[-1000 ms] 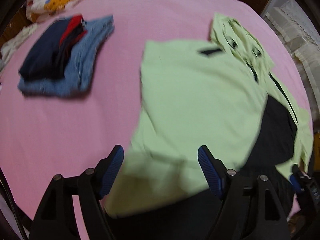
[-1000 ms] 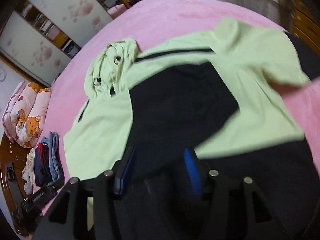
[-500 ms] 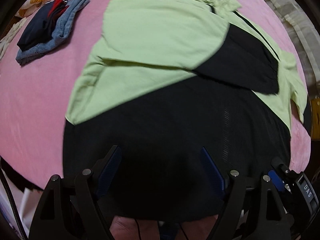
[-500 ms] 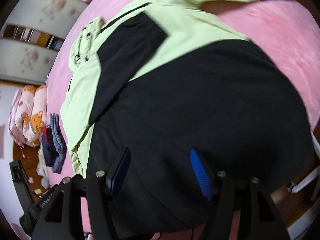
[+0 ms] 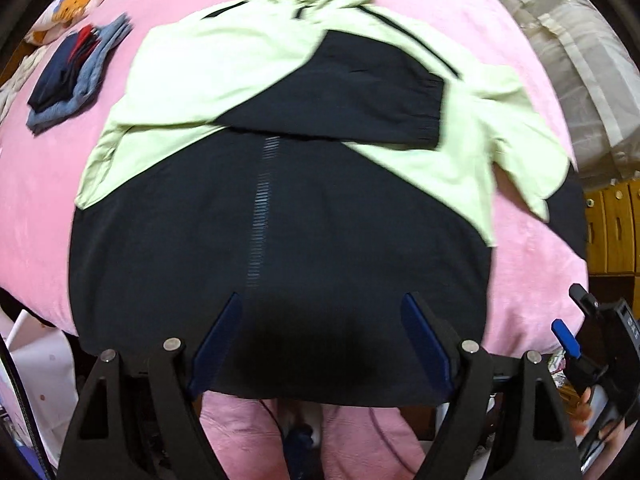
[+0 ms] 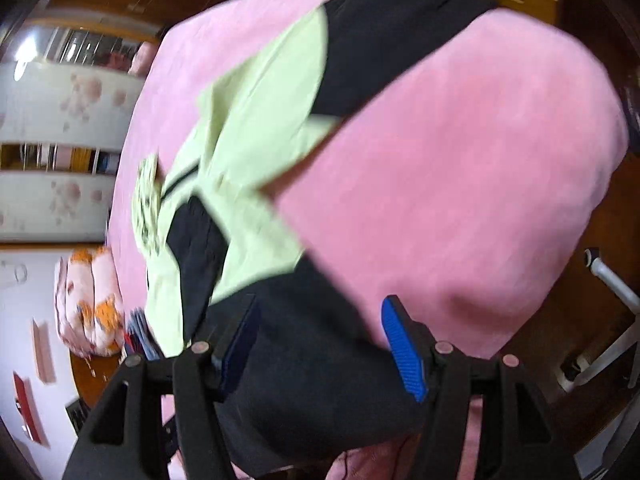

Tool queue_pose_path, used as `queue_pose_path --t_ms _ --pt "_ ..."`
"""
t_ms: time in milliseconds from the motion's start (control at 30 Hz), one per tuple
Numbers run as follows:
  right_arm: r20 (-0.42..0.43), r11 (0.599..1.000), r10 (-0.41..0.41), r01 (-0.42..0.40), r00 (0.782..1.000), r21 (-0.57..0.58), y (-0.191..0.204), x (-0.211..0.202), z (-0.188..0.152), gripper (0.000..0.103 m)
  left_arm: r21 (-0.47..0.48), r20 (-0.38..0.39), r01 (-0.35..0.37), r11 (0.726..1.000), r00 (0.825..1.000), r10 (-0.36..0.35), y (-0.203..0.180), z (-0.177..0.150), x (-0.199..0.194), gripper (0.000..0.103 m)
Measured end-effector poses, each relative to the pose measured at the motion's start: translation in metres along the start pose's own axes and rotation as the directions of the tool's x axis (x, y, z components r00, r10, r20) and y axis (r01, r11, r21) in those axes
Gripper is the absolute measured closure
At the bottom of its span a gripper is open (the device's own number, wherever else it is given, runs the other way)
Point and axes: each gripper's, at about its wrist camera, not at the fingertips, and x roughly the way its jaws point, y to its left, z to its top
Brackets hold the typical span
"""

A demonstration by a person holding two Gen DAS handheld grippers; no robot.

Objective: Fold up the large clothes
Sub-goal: 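Grasp the other black sleeve cuff with the right gripper and lift it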

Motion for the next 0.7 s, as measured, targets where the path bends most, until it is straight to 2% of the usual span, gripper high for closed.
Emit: queue_pose_path --t_ms 133,200,433,600,700 --pt "0.074 0.998 -0.058 0.058 0.996 -0.004 -0.028 -0.023 0.049 0.04 0.03 -0.011 0.026 0.999 1.0 -0.026 -0.042 0.0 -0.001 0.022" --pt "0.11 0.998 -0.062 0.062 0.992 0.006 -0.041 -0.028 0.068 0.04 0.046 -0.018 0.028 0.999 0.999 -0.027 -0.058 -0.001 0.001 0.022" --pt "0.232 0.977 -0.072 0.022 0.97 0.213 -0.107 -0.021 0.143 0.04 0.123 -0.024 -0.036 0.992 0.999 0.039 -0.097 -0.003 0.014 0.022" --pt "0.285 0.937 -0.024 -0.078 0.958 0.34 -0.139 -0.002 0.177 0.041 0.1 -0.045 -0.049 0.994 0.998 0.054 -0.099 0.003 0.02 0.022" --pt "0.3 0.929 -0.03 -0.084 0.953 0.36 -0.145 0.006 0.192 0.041 0.094 -0.043 -0.054 0.994 0.997 0.058 -0.101 0.011 0.022 0.022"
